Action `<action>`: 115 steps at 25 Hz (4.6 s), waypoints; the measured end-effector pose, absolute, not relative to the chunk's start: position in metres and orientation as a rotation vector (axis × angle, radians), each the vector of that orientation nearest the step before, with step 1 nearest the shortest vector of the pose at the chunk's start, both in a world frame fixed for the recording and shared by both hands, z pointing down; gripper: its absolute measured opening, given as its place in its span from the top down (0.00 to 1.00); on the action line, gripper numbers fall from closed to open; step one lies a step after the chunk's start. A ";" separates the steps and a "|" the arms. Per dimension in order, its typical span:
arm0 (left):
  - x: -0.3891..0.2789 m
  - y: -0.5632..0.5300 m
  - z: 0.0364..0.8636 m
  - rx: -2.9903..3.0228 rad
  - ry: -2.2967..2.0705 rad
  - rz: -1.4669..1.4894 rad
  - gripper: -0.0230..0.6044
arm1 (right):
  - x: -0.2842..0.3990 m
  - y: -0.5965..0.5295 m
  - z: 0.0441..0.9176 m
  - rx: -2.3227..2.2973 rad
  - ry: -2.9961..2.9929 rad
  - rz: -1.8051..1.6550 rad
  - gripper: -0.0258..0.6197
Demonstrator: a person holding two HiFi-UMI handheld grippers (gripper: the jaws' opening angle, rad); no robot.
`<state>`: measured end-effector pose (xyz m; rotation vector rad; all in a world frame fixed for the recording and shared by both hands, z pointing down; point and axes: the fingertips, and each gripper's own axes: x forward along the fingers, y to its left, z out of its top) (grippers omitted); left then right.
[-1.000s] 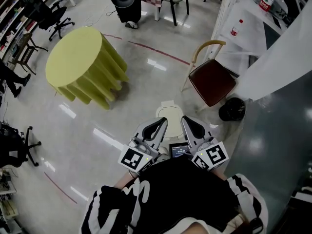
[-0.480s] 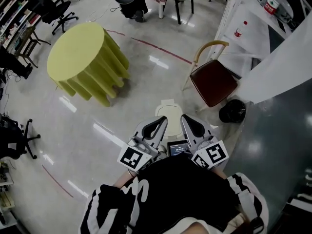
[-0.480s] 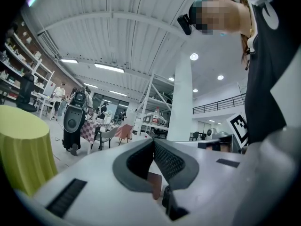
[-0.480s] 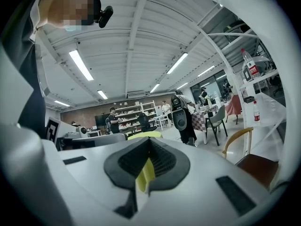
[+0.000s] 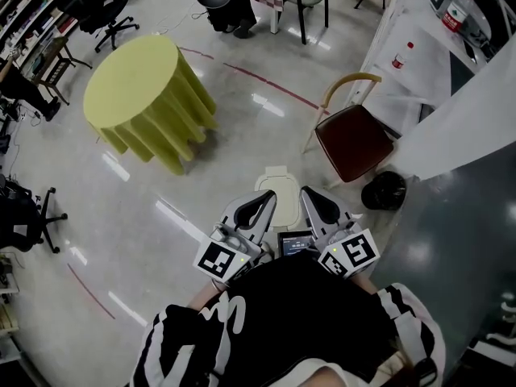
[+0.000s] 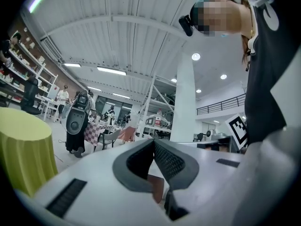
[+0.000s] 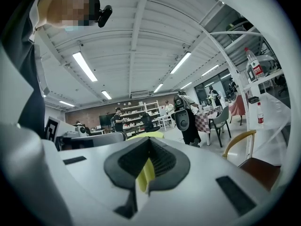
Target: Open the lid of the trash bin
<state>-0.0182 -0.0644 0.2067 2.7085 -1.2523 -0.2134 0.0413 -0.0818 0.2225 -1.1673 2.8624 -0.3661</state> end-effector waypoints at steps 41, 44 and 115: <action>-0.013 -0.068 0.259 2.550 -1.304 -0.131 0.95 | 0.050 -0.093 0.272 -1.124 2.930 -0.498 0.96; -0.013 -0.068 0.262 2.540 -1.303 -0.129 0.95 | 0.052 -0.094 0.275 -1.133 2.927 -0.518 0.96; -0.031 -0.076 0.374 2.320 -1.311 -0.046 0.95 | 0.026 -0.100 0.377 -1.076 3.057 -0.726 0.96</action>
